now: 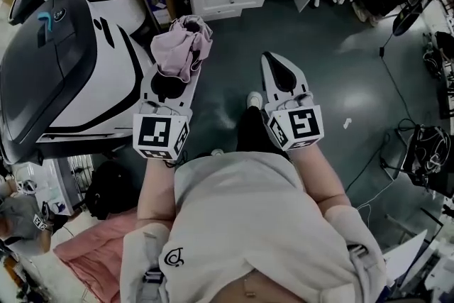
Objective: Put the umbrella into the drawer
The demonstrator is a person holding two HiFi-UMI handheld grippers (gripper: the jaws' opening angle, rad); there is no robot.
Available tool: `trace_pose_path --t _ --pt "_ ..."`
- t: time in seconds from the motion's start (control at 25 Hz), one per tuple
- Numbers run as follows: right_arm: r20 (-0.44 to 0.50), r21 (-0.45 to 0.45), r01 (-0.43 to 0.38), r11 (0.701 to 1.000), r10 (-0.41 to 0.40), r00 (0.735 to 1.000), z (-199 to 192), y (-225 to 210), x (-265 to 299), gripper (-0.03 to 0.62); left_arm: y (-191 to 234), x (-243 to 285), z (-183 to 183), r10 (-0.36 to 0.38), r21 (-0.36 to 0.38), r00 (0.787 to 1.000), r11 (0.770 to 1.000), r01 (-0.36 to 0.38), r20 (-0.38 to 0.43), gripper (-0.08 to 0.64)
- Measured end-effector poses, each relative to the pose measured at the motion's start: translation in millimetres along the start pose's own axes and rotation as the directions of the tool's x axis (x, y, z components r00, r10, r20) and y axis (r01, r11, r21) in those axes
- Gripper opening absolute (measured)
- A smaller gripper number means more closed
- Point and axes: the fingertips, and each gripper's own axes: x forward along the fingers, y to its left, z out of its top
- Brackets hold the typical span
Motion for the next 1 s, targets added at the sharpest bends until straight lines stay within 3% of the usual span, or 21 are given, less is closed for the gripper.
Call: trace_pose_path --t 0.36,0.56,0.8,1.0 --pt "0.001 -0.022 -0.111 0.994 0.111 0.994 -1.8 -92.7 92.5 0.006 11.8 110.4 8.4 0.101 -0.017 0.995 0.995 -0.101 -0.010 0.231" --pt "-0.009 0.001 -0.139 0.990 0.139 0.990 -7.4 -158.7 137.6 0.006 13.5 186.7 20.6 0.163 -0.024 0.986 0.987 -0.162 0.027 0.230" --pt "-0.026 0.018 -0.151 0.988 0.152 0.988 -15.6 -225.8 174.1 0.006 7.5 262.5 26.4 0.174 -0.019 0.985 0.985 -0.173 0.020 0.230" --pt "-0.032 0.032 -0.140 0.990 0.141 0.989 -20.4 -255.2 198.7 0.006 13.0 298.2 17.8 0.172 -0.029 0.985 0.985 -0.172 -0.010 0.230"
